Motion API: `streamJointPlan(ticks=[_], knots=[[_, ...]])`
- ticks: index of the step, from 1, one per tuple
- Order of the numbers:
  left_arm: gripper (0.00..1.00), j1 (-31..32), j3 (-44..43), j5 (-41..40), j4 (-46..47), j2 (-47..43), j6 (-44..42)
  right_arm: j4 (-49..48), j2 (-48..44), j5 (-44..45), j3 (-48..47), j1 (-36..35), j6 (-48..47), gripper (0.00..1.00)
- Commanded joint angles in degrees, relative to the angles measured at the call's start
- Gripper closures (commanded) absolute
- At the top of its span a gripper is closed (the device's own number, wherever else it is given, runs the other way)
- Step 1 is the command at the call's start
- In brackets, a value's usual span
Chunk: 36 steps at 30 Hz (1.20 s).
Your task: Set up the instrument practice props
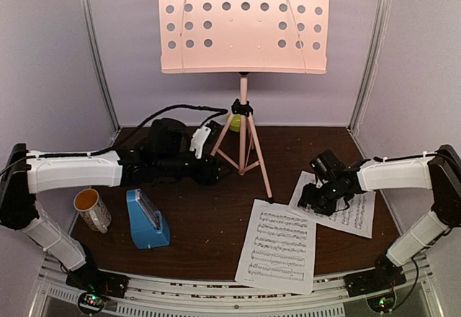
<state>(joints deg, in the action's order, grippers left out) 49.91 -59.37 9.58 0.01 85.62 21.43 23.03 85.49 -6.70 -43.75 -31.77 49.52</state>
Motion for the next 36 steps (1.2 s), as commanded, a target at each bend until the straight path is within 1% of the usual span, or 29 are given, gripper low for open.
streamJointPlan(ticks=[1,4,6,9,14,19,20,23,27,28,31,36], knots=[[0.40,4.63,-3.40,-3.20,7.78,5.63,16.73,-3.64,-1.38,-3.81,1.90,0.63,-0.20,0.41],[0.41,7.95,-5.01,-5.96,10.70,9.46,24.04,-4.56,-1.59,-4.44,3.14,0.82,-0.22,0.45],[0.42,10.33,-6.29,-7.14,11.65,11.60,26.30,-4.52,-2.32,-4.63,2.73,0.84,-1.16,0.46],[0.42,13.23,-8.07,-10.00,11.88,14.73,29.04,-2.25,-5.19,-1.61,1.47,1.46,-2.40,0.46],[0.42,16.35,-12.37,-12.23,13.13,21.07,35.99,-1.55,-8.79,1.42,2.11,7.41,-2.16,0.48],[0.37,17.90,-15.38,-15.41,11.25,24.78,43.10,0.50,-4.01,2.81,0.54,11.83,-6.70,0.48],[0.36,17.98,-15.63,-15.43,10.69,25.32,44.54,0.35,-2.77,2.46,0.58,12.23,-7.34,0.48],[0.35,18.60,-14.90,-15.26,12.91,26.71,47.12,-0.46,1.36,-0.18,0.34,12.58,-8.50,0.49],[0.35,19.11,-15.78,-15.15,11.81,28.69,50.00,-3.04,4.80,-4.30,1.46,12.37,-7.84,0.54],[0.35,19.16,-16.04,-14.97,11.57,29.10,51.87,-3.71,5.35,-5.43,1.81,12.28,-7.51,0.56],[0.36,19.17,-16.46,-15.33,10.41,30.16,53.43,-5.06,6.03,-7.48,3.13,11.40,-6.99,0.59],[0.37,19.17,-17.16,-14.74,11.05,32.23,55.47,-7.92,4.66,-9.80,7.41,10.32,-5.42,0.60]])
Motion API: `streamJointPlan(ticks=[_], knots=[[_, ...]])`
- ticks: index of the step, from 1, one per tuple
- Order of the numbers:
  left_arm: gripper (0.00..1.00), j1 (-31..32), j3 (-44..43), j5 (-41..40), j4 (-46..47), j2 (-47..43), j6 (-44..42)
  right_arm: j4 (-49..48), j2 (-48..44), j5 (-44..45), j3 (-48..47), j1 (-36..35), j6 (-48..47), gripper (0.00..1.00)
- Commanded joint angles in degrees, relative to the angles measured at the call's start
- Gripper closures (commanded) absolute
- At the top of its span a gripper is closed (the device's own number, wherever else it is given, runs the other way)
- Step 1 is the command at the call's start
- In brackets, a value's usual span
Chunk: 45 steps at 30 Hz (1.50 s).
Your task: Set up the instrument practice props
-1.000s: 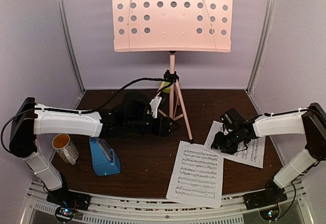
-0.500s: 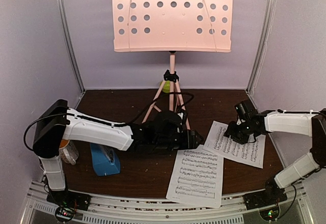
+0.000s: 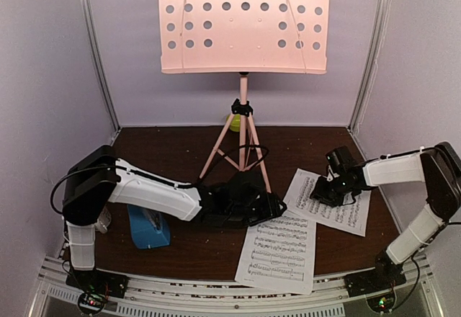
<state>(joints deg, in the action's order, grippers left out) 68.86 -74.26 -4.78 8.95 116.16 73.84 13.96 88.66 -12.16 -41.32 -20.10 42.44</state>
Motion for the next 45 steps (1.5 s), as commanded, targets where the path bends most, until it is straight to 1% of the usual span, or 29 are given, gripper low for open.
streamJointPlan(ticks=[1,7,15,20,27,32,36,38,41,42,45], knots=[[0.37,0.22,-2.55,-0.25,2.17,2.19,3.30,0.86,1.35,-4.70,5.70,-1.69,1.76,0.61],[0.38,0.18,-3.31,-1.03,2.28,4.43,5.85,-0.33,-0.45,-5.93,9.77,-3.47,1.60,0.62],[0.39,0.22,-0.03,-3.11,2.01,5.40,12.40,-1.79,-2.66,-7.51,14.34,-5.39,1.83,0.64],[0.39,0.22,-1.78,-1.98,2.03,7.75,12.45,-3.31,-3.55,-8.32,16.18,-6.61,3.07,0.65],[0.40,0.22,-2.80,-3.44,1.34,9.32,15.33,-4.03,-4.72,-8.93,16.76,-7.67,4.12,0.66],[0.41,0.22,-3.36,-3.32,4.85,10.78,16.07,-4.02,-4.51,-8.93,16.38,-7.85,3.97,0.67],[0.41,0.22,-4.69,-4.09,7.40,11.90,14.86,-4.05,-4.25,-9.34,16.19,-7.94,3.80,0.67],[0.39,0.22,-5.44,-4.33,9.02,12.40,13.85,-3.88,-4.26,-9.44,15.97,-7.94,3.65,0.68],[0.26,0.22,-6.84,-4.90,10.06,12.84,11.75,-3.52,-4.54,-9.66,15.66,-7.95,3.24,0.68],[0.24,0.22,-7.39,-5.50,9.93,12.91,11.01,-3.38,-4.55,-9.68,15.54,-8.00,3.00,0.68],[0.23,0.21,-7.94,-6.98,11.61,12.95,9.54,-3.06,-4.54,-9.73,15.38,-7.94,2.42,0.68]])
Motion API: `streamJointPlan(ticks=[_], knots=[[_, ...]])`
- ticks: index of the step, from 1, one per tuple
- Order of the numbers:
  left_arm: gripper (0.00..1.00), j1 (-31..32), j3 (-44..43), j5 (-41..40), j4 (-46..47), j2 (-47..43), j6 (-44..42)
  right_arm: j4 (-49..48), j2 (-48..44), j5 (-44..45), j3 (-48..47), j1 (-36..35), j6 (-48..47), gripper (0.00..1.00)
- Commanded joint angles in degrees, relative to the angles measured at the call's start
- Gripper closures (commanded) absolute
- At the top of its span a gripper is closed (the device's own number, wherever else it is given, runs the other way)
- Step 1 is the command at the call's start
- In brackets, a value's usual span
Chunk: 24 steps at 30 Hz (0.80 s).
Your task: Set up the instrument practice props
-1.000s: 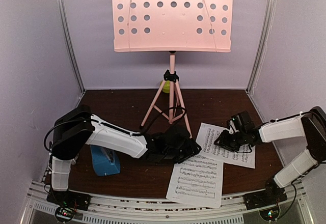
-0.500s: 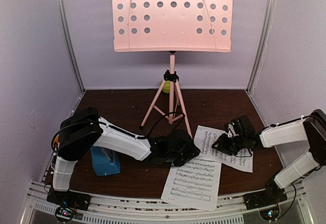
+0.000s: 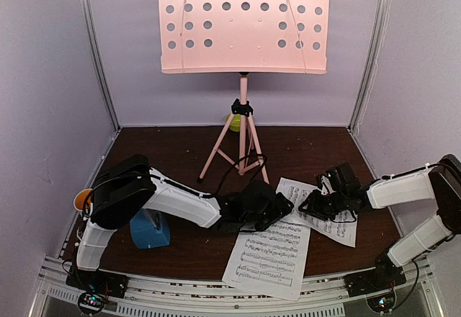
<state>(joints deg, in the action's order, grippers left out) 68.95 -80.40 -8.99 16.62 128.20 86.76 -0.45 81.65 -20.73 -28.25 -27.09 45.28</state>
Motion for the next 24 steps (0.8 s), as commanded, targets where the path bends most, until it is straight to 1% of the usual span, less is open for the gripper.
streamJointPlan(ticks=[1,6,8,11,13,14,17,20,24], knots=[[0.24,0.07,-1.78,-3.36,4.67,0.91,-3.70,11.32,2.52,-1.26,2.30,-0.95,-0.45,0.68],[0.27,-0.67,-1.05,-5.01,7.08,1.09,-3.79,11.59,2.63,-1.34,2.08,-0.95,-1.02,0.68],[0.25,-1.10,-0.63,-5.39,7.15,1.09,-3.09,11.80,2.57,-1.41,1.93,-0.96,-1.32,0.68],[0.19,-1.65,0.20,-6.35,7.08,1.00,-1.20,12.42,2.38,-1.25,1.71,-0.95,-2.14,0.68],[0.18,-1.92,-0.14,-6.75,5.09,0.93,-0.66,12.65,2.46,-1.16,1.55,-0.95,-2.38,0.68],[0.19,-2.06,-0.88,-6.94,2.58,0.84,-0.58,12.67,2.57,-1.23,1.52,-0.95,-2.51,0.68],[0.26,-2.44,-2.66,-6.59,-6.73,0.65,0.42,12.89,2.75,-1.35,1.13,-0.95,-2.88,0.68],[0.30,-2.96,-1.17,-4.50,-8.20,0.36,1.00,13.54,2.89,-1.11,0.47,-0.93,-3.51,0.68],[0.32,-3.38,1.99,-3.04,-4.79,-0.95,-0.51,14.06,3.12,-0.74,-0.20,-1.03,-3.96,0.68]])
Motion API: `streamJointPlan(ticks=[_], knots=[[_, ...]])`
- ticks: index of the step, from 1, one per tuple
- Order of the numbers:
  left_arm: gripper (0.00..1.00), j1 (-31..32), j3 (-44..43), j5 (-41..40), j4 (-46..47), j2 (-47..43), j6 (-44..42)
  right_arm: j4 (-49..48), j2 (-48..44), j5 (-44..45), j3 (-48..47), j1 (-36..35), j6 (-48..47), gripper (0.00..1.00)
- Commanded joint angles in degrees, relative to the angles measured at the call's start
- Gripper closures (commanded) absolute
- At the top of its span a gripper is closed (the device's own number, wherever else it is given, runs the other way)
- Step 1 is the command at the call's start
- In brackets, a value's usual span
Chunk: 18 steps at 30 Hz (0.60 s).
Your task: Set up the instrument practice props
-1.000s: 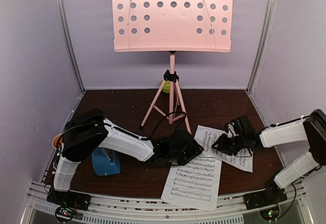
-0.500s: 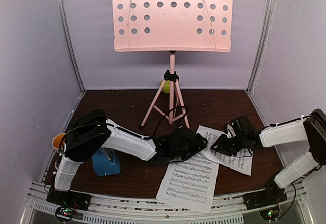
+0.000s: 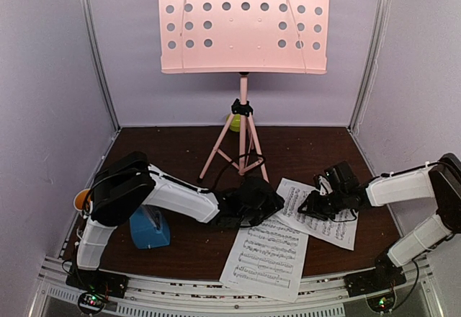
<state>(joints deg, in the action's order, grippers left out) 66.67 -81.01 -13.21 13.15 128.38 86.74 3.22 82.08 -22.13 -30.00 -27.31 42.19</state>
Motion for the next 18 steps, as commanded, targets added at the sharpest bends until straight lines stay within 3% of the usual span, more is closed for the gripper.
streamJointPlan(ticks=[1,6,11,18], knots=[[0.32,-1.18,2.62,1.75,0.02,-0.99,-1.97,10.21,2.92,0.68,1.47,-0.74,-0.89,0.68],[0.39,-1.28,2.04,7.99,7.75,-0.17,-7.77,10.58,4.09,0.43,0.47,-0.66,-1.37,0.68],[0.39,-2.18,6.86,10.71,10.40,-2.17,-8.69,11.60,3.96,1.10,-0.24,-0.57,-1.88,0.68],[0.34,-3.33,9.19,8.74,5.60,-5.05,-11.09,12.95,3.09,2.82,-0.36,-0.46,-2.29,0.68]])
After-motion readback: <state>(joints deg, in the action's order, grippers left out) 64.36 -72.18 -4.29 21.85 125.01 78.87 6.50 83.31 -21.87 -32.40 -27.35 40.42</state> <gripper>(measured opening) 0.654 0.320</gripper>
